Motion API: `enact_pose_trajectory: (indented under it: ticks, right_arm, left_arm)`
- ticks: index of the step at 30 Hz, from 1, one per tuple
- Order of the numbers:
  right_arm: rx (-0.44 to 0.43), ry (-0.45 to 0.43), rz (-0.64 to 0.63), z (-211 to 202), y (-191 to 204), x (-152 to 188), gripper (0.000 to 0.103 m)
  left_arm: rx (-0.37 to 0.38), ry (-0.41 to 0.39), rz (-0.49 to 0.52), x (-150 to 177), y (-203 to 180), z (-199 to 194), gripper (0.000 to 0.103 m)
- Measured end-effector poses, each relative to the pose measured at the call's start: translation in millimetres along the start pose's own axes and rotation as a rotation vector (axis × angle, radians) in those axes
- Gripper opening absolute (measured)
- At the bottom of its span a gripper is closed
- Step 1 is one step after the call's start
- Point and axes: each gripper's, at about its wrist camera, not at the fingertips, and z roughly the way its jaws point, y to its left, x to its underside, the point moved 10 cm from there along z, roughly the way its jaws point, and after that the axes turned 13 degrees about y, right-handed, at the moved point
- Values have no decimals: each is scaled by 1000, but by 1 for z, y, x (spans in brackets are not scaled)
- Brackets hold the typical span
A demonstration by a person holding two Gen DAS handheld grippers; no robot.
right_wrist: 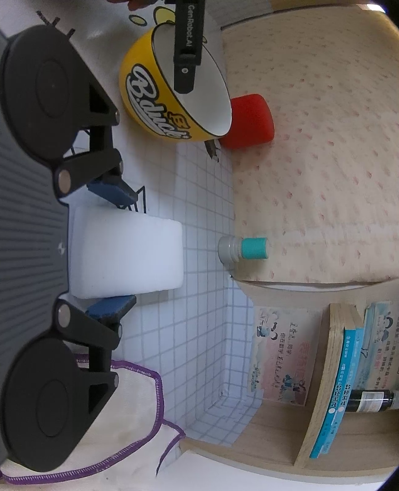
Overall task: Clean bowl
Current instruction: 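Grasp the rim of the yellow bowl with the left gripper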
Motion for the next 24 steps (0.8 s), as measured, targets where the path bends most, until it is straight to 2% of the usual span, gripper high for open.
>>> enact_pose_trajectory:
  ticks: [6, 12, 21, 23, 24]
  right_arm:
    - [-5, -3, 3, 1, 0, 0, 56]
    - [-6, -3, 0, 1, -1, -1, 55]
    - [6, 1, -23, 2, -1, -2, 55]
    - [12, 1, -14, 2, 1, -2, 55]
    - [19, 1, -3, 1, 4, -2, 54]
  left_arm:
    - [-2, -28, 50, 1, -8, -2, 103]
    - [38, -30, 59, 3, -14, -1, 102]
    - [-2, -53, 56, 2, -12, -2, 101]
    - [42, -33, 61, 2, -15, -1, 74]
    - [48, -30, 62, 2, -15, -1, 69]
